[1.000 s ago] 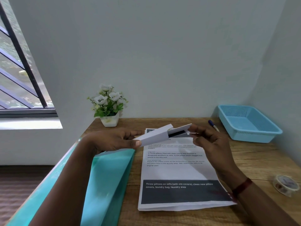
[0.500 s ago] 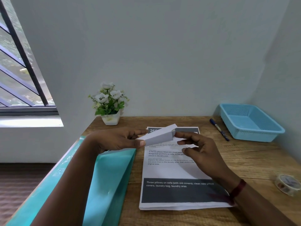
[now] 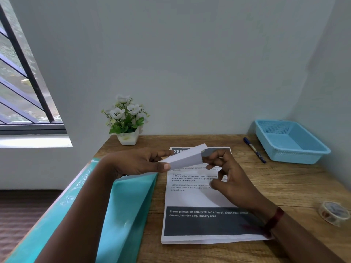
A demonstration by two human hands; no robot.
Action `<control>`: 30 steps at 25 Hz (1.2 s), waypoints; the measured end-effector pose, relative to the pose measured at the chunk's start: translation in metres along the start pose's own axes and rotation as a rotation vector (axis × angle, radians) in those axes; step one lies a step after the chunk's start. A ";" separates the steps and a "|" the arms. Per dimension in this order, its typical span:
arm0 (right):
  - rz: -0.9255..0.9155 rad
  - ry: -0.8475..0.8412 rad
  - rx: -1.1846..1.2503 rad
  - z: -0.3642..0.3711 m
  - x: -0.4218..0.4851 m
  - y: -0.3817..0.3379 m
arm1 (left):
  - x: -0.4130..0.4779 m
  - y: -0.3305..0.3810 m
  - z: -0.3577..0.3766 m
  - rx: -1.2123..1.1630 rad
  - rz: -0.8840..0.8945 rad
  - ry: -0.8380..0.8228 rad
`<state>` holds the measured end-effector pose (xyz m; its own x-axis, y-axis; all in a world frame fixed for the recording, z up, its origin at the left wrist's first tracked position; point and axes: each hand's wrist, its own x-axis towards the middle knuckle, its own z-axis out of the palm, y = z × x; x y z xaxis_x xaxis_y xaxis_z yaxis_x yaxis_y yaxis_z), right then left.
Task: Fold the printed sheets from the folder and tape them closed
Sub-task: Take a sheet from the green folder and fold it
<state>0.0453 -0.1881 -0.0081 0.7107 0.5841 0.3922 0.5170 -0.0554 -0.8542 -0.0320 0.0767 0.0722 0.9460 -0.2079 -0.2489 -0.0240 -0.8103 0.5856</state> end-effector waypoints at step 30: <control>-0.149 0.280 0.656 -0.031 -0.004 -0.054 | 0.005 0.063 0.020 -1.147 0.425 -0.460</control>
<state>0.0295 -0.2126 0.0467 0.7957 0.3134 0.5183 0.2882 0.5567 -0.7791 -0.0349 0.0140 0.0926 0.7306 -0.6827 0.0115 0.2123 0.2431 0.9465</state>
